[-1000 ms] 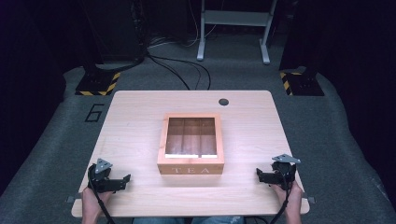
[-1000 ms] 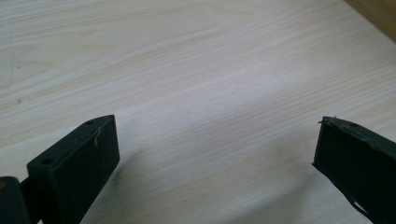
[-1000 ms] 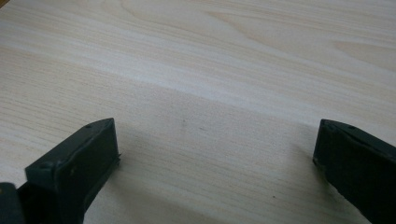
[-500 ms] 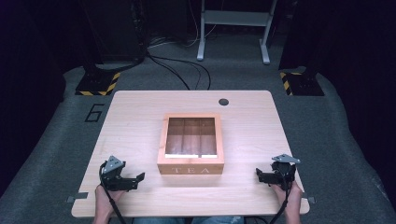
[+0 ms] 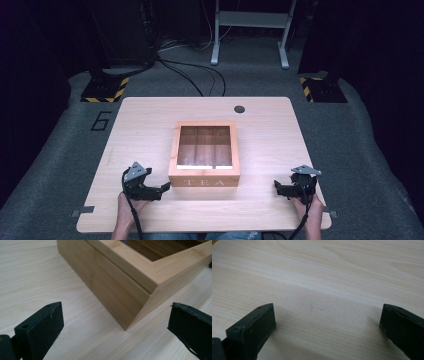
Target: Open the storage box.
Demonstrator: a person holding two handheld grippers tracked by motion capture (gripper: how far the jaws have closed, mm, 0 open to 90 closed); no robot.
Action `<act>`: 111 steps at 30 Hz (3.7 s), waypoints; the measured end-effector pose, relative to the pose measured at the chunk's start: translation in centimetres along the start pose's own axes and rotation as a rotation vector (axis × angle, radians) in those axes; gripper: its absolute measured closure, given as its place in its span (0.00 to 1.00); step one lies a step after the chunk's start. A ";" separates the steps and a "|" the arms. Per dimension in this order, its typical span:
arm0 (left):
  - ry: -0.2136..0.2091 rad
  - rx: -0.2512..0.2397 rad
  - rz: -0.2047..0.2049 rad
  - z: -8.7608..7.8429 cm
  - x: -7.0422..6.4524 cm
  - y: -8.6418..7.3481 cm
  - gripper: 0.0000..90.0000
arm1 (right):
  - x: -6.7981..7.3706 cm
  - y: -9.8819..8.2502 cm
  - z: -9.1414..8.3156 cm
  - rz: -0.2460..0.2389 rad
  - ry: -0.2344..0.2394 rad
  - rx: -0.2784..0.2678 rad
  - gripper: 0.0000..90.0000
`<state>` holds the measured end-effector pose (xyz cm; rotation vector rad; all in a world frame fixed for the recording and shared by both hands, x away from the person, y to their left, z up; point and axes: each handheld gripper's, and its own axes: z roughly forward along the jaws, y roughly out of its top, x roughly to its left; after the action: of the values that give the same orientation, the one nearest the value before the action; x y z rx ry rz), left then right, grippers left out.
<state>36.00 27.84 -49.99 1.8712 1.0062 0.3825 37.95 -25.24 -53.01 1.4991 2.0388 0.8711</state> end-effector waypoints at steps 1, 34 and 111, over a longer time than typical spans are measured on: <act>-0.011 0.003 0.007 0.1 -0.2 0.2 0.00 | 0.0 0.0 0.0 0.000 0.000 0.000 0.00; -0.059 -0.029 0.091 1.2 -1.8 0.9 0.50 | 0.0 0.0 0.0 0.000 0.000 0.001 0.00; 0.197 -0.210 0.175 0.7 -1.8 11.8 0.60 | 0.0 0.0 0.0 -0.002 0.000 0.001 0.00</act>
<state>40.95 23.46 -40.03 1.7594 0.8950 0.7600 37.97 -25.24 -53.01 1.4980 2.0401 0.8693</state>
